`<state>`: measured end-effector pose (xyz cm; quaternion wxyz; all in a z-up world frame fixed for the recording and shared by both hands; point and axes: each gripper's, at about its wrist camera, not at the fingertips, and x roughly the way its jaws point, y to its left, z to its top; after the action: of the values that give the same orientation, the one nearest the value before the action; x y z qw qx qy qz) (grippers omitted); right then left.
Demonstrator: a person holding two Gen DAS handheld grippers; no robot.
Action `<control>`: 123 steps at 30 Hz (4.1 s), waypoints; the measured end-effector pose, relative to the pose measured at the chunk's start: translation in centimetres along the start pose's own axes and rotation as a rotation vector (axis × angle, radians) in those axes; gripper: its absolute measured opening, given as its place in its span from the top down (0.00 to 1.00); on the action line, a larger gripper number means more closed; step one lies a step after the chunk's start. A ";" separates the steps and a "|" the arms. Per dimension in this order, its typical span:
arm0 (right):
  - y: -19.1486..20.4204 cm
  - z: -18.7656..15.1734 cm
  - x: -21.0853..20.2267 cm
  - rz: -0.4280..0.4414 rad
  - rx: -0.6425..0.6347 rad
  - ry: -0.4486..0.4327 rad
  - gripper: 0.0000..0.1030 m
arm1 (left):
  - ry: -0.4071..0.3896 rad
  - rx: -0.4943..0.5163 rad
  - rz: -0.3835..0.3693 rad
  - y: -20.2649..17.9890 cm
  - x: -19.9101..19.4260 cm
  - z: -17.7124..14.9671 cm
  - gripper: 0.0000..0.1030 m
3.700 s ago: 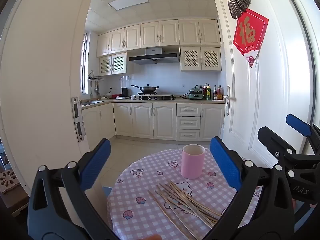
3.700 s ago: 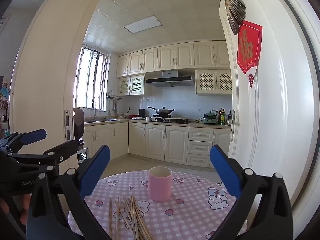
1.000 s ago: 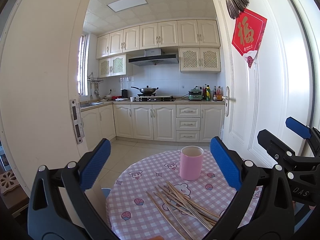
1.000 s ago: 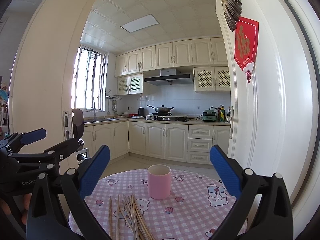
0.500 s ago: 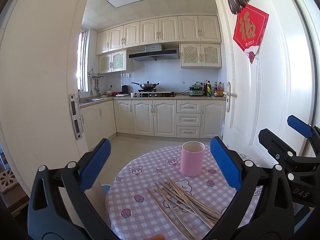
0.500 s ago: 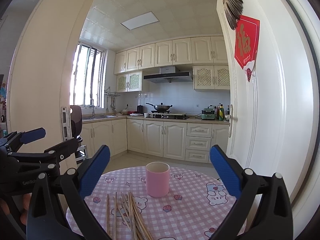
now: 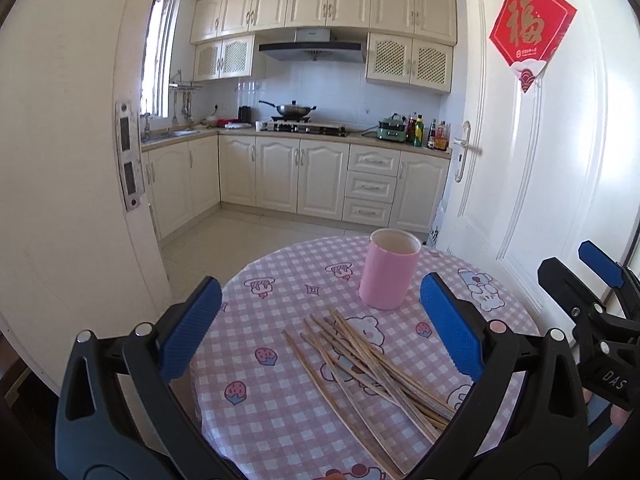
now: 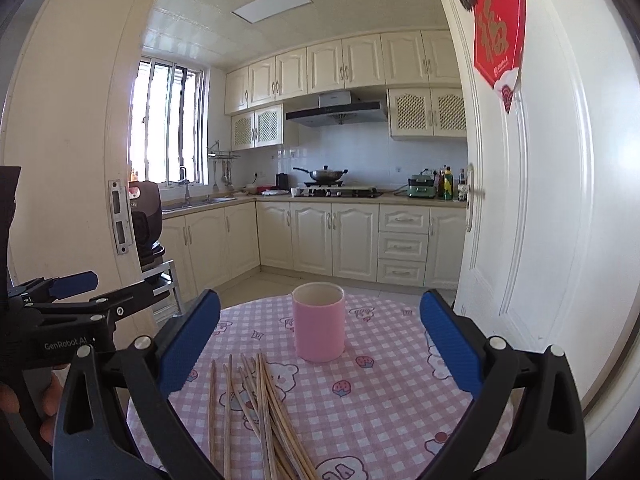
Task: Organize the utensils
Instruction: 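Lower the left tool to the chopstick pile and grasp one chopstick while the right tool grasps another, then lift the held chopsticks upright with both tools and carry them over the pink cup, then lower the chopsticks into the pink cup and open both tools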
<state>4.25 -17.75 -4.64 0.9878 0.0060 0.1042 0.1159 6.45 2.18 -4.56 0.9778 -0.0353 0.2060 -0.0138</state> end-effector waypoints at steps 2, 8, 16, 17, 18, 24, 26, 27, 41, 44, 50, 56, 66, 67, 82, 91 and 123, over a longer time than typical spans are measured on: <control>-0.5 -0.5 1.0 0.038 0.036 0.036 0.06 | 0.049 -0.018 -0.006 0.6 1.4 -0.5 0.06; -0.5 -2.6 4.8 0.033 0.013 0.202 0.06 | 0.255 -0.076 0.003 2.4 6.6 -2.8 0.07; -0.2 -6.0 8.8 0.087 -0.004 0.391 0.07 | 0.542 -0.180 0.006 4.0 13.8 -7.1 0.48; -0.2 -6.3 9.2 0.087 -0.009 0.403 0.09 | 0.560 -0.195 0.002 4.2 14.4 -7.4 0.49; -0.2 -6.5 9.6 0.089 -0.014 0.413 0.10 | 0.570 -0.205 0.001 4.3 14.8 -7.7 0.50; 0.1 -7.4 11.6 0.130 -0.020 0.487 0.30 | 0.622 -0.193 0.019 4.1 17.6 -8.2 0.58; 0.2 -7.6 12.1 0.143 -0.019 0.497 0.31 | 0.623 -0.173 0.035 4.0 18.2 -8.0 0.58; 0.3 -7.6 12.3 0.147 -0.020 0.506 0.31 | 0.627 -0.163 0.041 4.0 18.3 -7.9 0.59; 4.0 -7.4 16.4 0.323 -0.055 0.649 0.61 | 0.620 0.000 0.041 4.1 18.7 -7.8 0.88; 5.3 -7.5 17.6 0.352 -0.067 0.689 0.71 | 0.618 -0.006 0.018 4.7 18.2 -8.0 0.91; 8.7 -8.2 20.5 0.363 -0.153 0.782 0.80 | 0.609 -0.045 -0.017 5.8 17.5 -8.5 0.93; 9.9 -9.0 23.1 0.350 -0.185 0.846 0.92 | 0.611 -0.063 -0.032 6.1 17.5 -8.5 0.93; 9.6 -7.6 22.6 0.400 -0.111 0.816 0.95 | 0.586 -0.100 -0.085 6.1 16.8 -7.4 0.94; 9.3 -7.1 22.4 0.406 -0.099 0.804 0.95 | 0.576 -0.097 -0.089 6.0 16.5 -7.1 0.94; 3.6 1.7 16.6 0.472 0.054 0.578 0.95 | 0.317 -0.019 -0.228 0.7 9.7 2.6 0.95; 1.0 6.3 13.8 0.401 -0.003 0.434 0.95 | 0.169 0.005 -0.275 -2.0 7.8 8.1 0.95; -4.1 13.6 16.6 0.183 0.012 0.127 0.95 | -0.064 -0.053 -0.240 -4.9 14.6 14.1 0.95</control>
<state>23.84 -17.74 5.07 0.9644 0.0142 0.1665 0.2049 25.43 -2.38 2.78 0.9739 -0.0858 0.1694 -0.1241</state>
